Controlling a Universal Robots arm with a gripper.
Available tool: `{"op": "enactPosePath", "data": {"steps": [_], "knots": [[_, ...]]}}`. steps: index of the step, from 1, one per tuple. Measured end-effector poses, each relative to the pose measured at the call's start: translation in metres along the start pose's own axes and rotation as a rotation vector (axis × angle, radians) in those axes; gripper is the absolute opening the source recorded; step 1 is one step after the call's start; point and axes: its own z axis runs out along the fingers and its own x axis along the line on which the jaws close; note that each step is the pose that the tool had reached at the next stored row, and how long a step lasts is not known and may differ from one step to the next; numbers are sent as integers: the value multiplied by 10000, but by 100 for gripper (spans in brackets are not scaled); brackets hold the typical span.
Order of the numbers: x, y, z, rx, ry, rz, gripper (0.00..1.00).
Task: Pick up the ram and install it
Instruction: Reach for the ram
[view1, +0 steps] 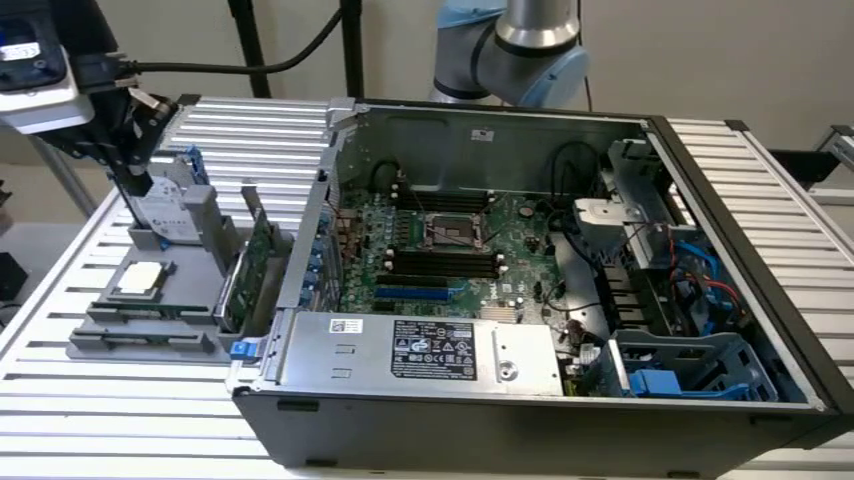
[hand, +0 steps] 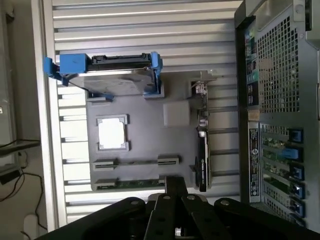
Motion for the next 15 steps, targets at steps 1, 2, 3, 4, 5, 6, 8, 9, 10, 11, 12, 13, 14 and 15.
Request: {"op": "enactPosePath", "data": {"steps": [1,2,3,4,5,6,8,9,10,11,12,13,14,15], "knots": [[45,-9,5,4,0,0,0],[89,-18,11,7,0,-1,0],[133,-27,18,10,0,0,0],[176,-36,25,11,-1,-1,0],[215,-45,32,13,-1,-1,0],[249,-53,38,14,-1,0,0],[301,-72,50,17,0,0,0],[314,-84,56,17,3,-1,0],[324,-97,61,18,8,-2,0],[334,-109,67,18,14,-1,0],[345,-120,72,19,20,0,0],[358,-130,78,21,25,2,0],[374,-139,85,22,27,1,0],[397,-145,93,26,27,0,0]]}}
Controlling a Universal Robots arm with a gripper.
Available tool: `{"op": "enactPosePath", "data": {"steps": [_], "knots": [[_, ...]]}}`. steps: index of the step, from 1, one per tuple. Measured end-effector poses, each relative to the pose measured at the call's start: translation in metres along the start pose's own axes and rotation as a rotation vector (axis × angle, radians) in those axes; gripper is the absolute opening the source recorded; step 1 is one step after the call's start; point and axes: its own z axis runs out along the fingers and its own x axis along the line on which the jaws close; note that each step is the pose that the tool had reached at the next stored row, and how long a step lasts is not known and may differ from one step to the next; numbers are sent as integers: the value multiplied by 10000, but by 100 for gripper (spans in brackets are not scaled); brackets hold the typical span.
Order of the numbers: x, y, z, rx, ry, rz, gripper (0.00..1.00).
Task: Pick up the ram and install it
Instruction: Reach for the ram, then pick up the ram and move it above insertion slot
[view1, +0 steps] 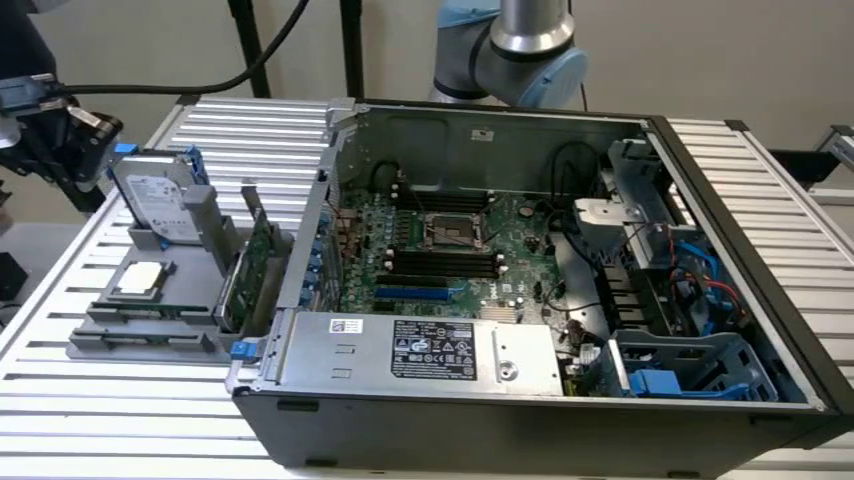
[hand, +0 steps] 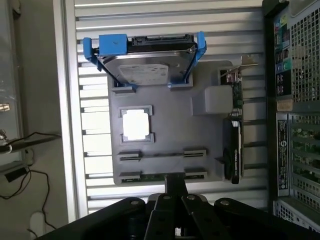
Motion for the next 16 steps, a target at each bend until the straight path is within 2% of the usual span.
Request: {"op": "enactPosePath", "data": {"steps": [16], "knots": [[24,-4,5,5,1,0,0]]}}
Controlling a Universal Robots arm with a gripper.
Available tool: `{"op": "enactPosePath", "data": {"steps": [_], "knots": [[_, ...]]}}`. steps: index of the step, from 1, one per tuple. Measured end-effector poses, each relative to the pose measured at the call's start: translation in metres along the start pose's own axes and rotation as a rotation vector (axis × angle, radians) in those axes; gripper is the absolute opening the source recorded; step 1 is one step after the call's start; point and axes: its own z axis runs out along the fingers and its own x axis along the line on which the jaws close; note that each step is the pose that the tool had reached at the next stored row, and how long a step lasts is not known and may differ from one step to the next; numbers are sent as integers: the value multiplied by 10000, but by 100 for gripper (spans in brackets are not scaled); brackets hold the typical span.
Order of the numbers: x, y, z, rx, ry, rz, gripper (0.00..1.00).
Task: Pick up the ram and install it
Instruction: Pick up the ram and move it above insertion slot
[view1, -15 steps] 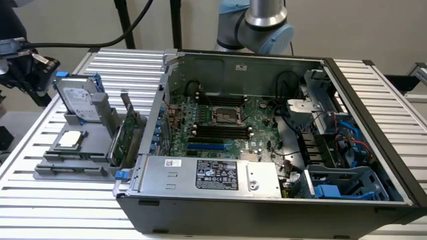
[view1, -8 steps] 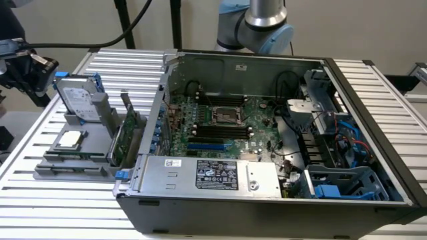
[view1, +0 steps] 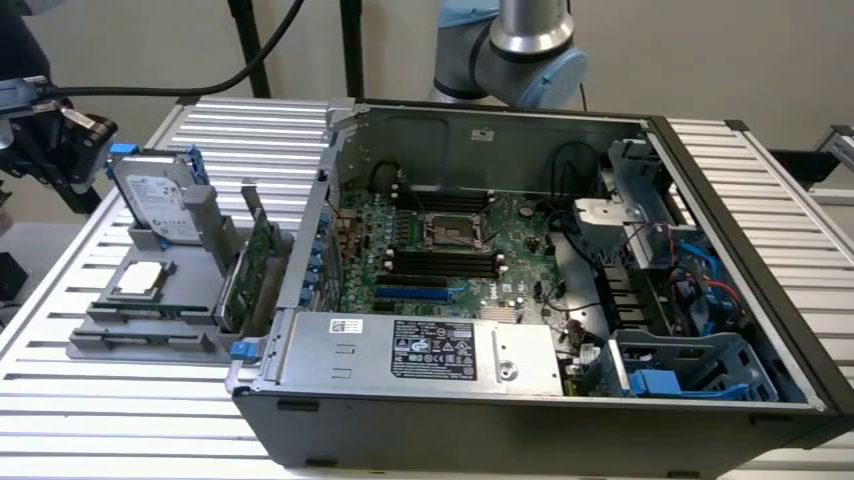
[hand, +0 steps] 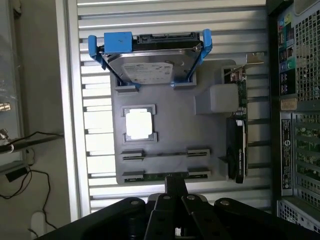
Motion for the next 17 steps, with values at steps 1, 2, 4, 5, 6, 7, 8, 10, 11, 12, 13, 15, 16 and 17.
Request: {"op": "enactPosePath", "data": {"steps": [1,2,4,5,6,7,8,10,11,12,13,15,16,17], "knots": [[0,0,0,2,1,-19,0],[0,0,2,7,3,-121,0],[1,0,4,19,12,-465,0],[1,0,4,28,17,-644,0],[1,0,4,37,24,-830,0],[1,0,4,45,30,-1009,0],[1,0,4,54,36,-1194,0],[1,0,4,70,47,-1548,0],[1,0,4,79,53,-1729,0],[1,0,4,88,59,-1924,0],[1,0,4,97,65,-2094,0],[1,0,5,115,76,-2470,0],[1,0,5,125,82,-2651,0],[1,0,5,136,88,-2830,0]]}}
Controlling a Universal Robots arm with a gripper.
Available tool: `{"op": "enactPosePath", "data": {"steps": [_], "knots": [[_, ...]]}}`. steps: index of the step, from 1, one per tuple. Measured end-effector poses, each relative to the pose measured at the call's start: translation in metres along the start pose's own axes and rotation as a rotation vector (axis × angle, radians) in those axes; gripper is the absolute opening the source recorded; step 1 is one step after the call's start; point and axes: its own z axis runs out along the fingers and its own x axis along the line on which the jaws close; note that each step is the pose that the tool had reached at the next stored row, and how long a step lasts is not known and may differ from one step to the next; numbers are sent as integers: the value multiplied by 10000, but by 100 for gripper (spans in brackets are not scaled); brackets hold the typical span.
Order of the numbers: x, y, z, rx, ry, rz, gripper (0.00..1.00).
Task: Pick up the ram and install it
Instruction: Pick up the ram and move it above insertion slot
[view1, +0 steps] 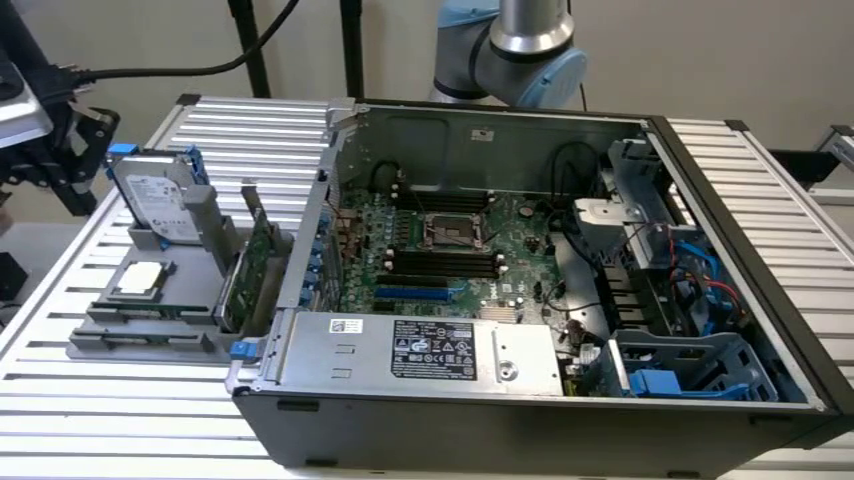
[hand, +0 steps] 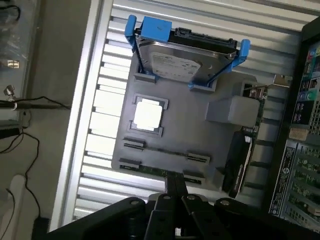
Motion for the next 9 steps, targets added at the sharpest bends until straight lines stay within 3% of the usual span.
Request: {"op": "enactPosePath", "data": {"steps": [9], "knots": [[0,0,1,87,53,-1636,0]]}}
